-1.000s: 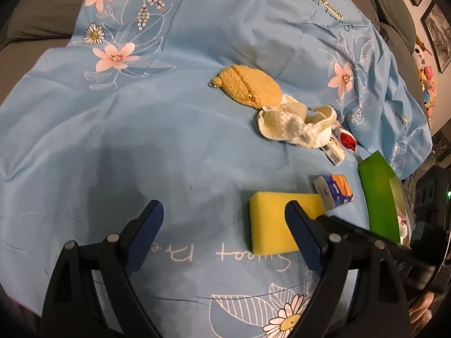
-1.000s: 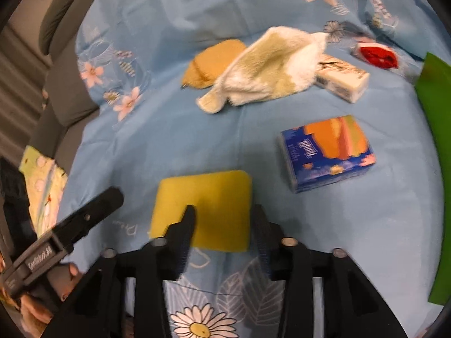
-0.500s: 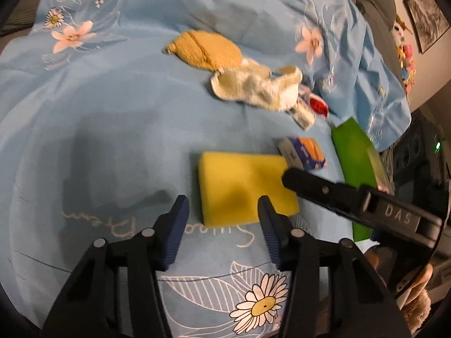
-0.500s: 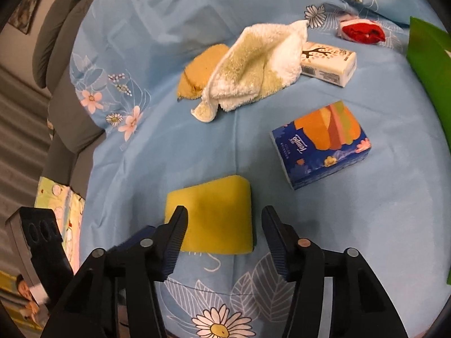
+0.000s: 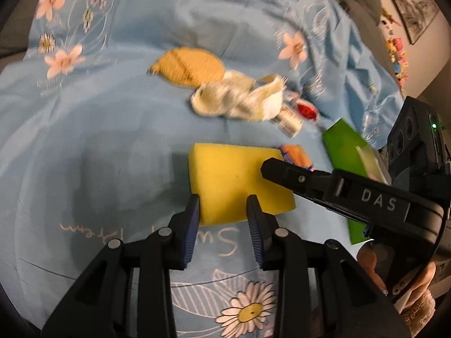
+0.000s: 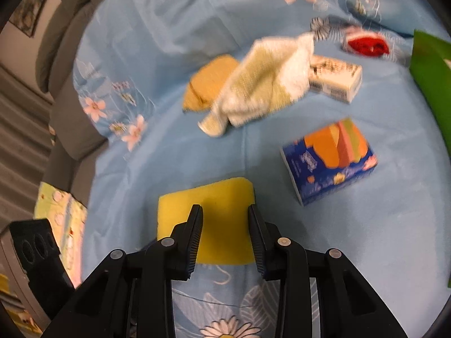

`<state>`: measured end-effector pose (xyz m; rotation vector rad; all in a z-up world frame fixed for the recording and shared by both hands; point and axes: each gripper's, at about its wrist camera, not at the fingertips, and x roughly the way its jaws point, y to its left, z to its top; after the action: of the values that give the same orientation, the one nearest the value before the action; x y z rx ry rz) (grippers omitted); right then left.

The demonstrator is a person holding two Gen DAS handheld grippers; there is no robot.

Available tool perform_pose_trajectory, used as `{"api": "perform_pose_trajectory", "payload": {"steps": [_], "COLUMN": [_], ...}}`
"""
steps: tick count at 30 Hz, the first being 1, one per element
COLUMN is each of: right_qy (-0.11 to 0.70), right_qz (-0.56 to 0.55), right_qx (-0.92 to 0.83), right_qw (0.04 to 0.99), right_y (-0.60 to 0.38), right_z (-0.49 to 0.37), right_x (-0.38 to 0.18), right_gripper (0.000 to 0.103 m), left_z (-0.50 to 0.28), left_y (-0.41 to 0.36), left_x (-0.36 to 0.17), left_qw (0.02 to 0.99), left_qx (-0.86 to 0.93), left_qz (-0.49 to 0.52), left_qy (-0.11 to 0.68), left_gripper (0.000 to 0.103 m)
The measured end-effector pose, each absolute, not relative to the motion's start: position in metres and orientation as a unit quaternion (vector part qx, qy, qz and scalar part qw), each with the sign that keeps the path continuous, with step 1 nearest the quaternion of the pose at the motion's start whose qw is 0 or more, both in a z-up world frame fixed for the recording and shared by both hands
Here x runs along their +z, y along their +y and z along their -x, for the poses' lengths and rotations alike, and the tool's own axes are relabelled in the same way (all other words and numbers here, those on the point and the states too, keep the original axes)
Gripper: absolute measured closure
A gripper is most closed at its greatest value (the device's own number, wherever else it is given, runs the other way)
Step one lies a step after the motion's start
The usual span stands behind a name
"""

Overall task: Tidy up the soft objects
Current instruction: 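Lift the yellow sponge and carry it over the green box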

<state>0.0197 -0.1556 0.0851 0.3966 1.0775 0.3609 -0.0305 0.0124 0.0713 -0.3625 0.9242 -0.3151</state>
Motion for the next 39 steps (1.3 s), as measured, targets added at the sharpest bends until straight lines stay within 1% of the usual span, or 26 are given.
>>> {"api": "perform_pose_trajectory", "payload": {"steps": [5,7,12,16,29,39], "right_qy": [0.466,0.449,0.419,0.404,0.347,0.327], "right_qz": [-0.175,-0.175,-0.174,-0.201,-0.261,-0.314], "right_qx": [0.172,0.167,0.151,0.135,0.026,-0.050], "right_qw": [0.850,0.860,0.878,0.882,0.900,0.890], "right_y": [-0.159,-0.163,-0.182,-0.213,-0.326,-0.409], "right_z": [-0.012,-0.009,-0.006,-0.003,0.018,0.033], "right_x": [0.120,0.132,0.150,0.156,0.165,0.158], "right_gripper": [0.067,0.067,0.067,0.067,0.067,0.067], "left_z": [0.036,0.036,0.034,0.028,0.013,-0.003], "left_y": [0.005,-0.005,-0.031,-0.063,-0.177,-0.255], "left_x": [0.102,0.112,0.123,0.133,0.145,0.136], "left_qw": [0.889,0.899,0.904,0.908,0.892,0.861], "left_qx": [-0.155,-0.151,-0.159,-0.169,-0.253,-0.313], "left_qz": [0.182,0.166,0.157,0.143,0.103,0.078], "left_qy": [0.390,0.377,0.364,0.357,0.361,0.392], "left_gripper": [0.074,0.073,0.073,0.073,0.073,0.073]}}
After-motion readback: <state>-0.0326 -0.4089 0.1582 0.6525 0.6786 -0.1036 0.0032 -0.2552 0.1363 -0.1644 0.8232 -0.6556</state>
